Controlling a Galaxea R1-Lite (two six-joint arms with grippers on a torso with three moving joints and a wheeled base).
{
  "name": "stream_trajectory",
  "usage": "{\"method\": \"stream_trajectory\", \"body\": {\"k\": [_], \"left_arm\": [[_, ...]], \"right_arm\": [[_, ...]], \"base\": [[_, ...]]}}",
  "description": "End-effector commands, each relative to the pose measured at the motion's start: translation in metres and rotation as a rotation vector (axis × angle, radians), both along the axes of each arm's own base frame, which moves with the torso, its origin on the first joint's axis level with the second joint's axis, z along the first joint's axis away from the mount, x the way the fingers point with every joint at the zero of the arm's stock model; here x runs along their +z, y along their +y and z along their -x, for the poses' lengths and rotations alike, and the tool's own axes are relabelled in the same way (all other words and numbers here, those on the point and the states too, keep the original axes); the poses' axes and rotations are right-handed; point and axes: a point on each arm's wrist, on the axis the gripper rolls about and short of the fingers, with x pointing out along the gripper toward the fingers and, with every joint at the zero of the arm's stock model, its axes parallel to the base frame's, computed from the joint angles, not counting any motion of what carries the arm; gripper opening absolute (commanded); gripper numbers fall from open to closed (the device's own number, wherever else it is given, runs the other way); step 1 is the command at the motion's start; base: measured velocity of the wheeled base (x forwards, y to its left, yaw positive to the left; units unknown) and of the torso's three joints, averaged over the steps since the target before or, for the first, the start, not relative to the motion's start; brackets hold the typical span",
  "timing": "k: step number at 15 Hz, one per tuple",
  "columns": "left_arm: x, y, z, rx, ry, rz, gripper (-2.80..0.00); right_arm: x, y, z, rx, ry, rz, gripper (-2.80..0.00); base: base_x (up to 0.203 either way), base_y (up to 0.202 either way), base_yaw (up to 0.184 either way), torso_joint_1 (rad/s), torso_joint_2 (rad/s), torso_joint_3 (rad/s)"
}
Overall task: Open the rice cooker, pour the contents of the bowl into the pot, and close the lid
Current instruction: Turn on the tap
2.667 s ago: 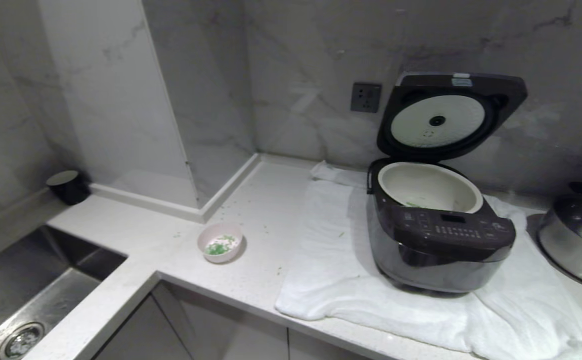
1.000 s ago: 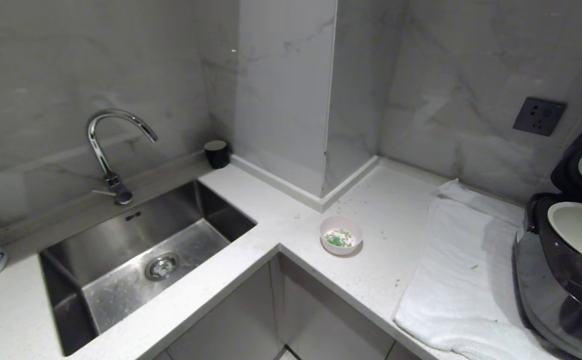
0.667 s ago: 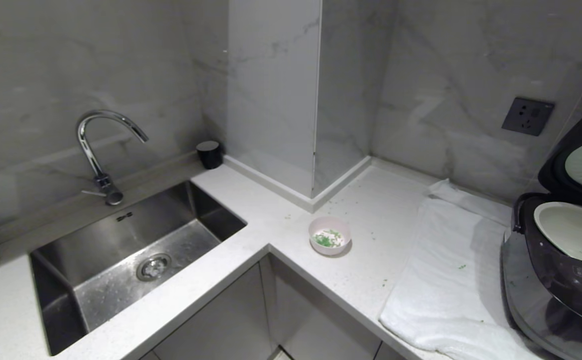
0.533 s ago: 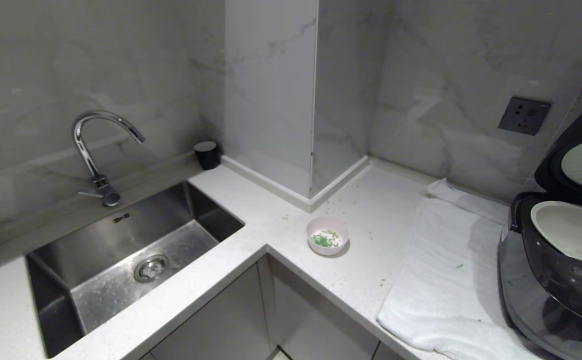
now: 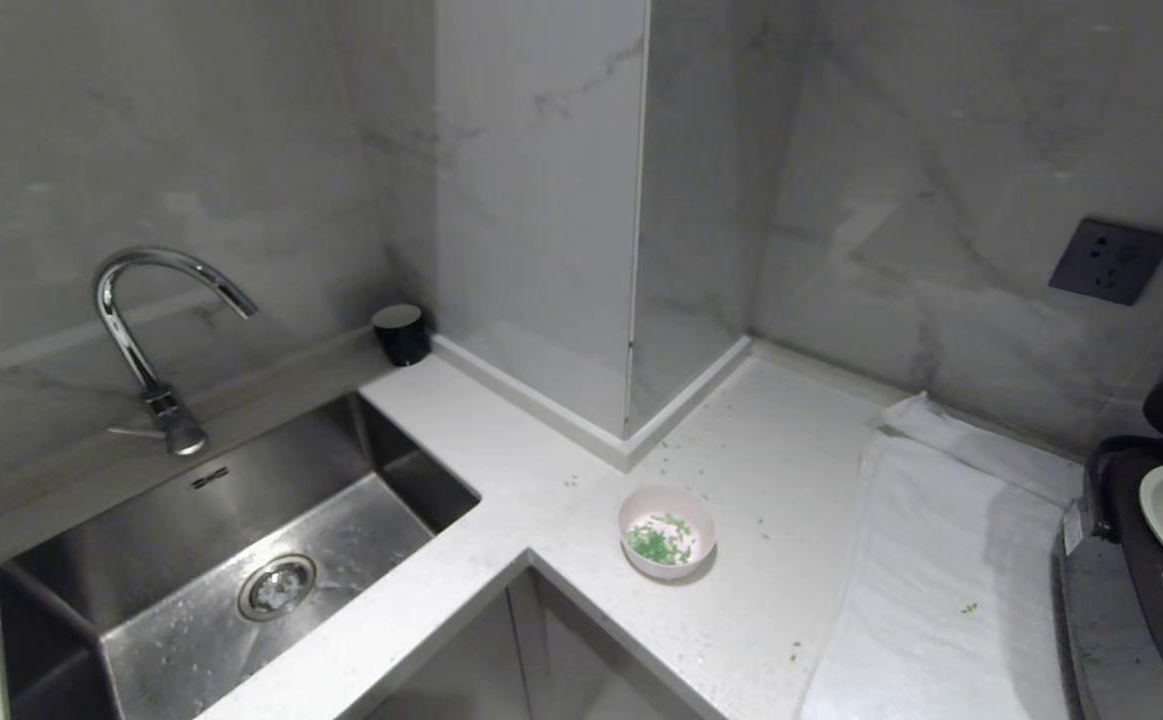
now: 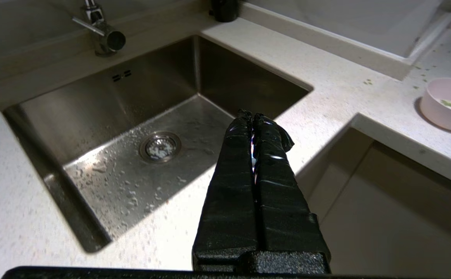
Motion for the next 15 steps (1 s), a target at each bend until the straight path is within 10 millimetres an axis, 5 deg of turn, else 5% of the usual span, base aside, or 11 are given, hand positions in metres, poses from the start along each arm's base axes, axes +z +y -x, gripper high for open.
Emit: {"method": "stream_trajectory", "body": {"k": [1,10,13,15], "left_arm": [[0.000,0.000,0.000,0.000,-0.002,0.001,-2.80],[0.000,0.000,0.000,0.007,-0.005,-0.004,-2.80],[0.032,0.000,0.005,0.003,-0.057,-0.007,-2.80],[0.056,0.000,-0.009,0.009,0.034,0.002,-2.80]], "right_arm": [[0.000,0.000,0.000,0.000,0.000,0.000,-2.80],[0.000,0.000,0.000,0.001,0.000,0.000,-2.80],[0.000,0.000,0.000,0.001,0.000,0.000,-2.80],[0.000,0.000,0.000,0.001,0.000,0.000,-2.80]], "base": [[0.191,0.053,-0.003,0.002,0.00,0.002],[0.014,0.007,-0.001,0.000,0.00,0.000],[0.000,0.000,0.000,0.000,0.00,0.000],[0.000,0.000,0.000,0.000,0.00,0.000]]}}
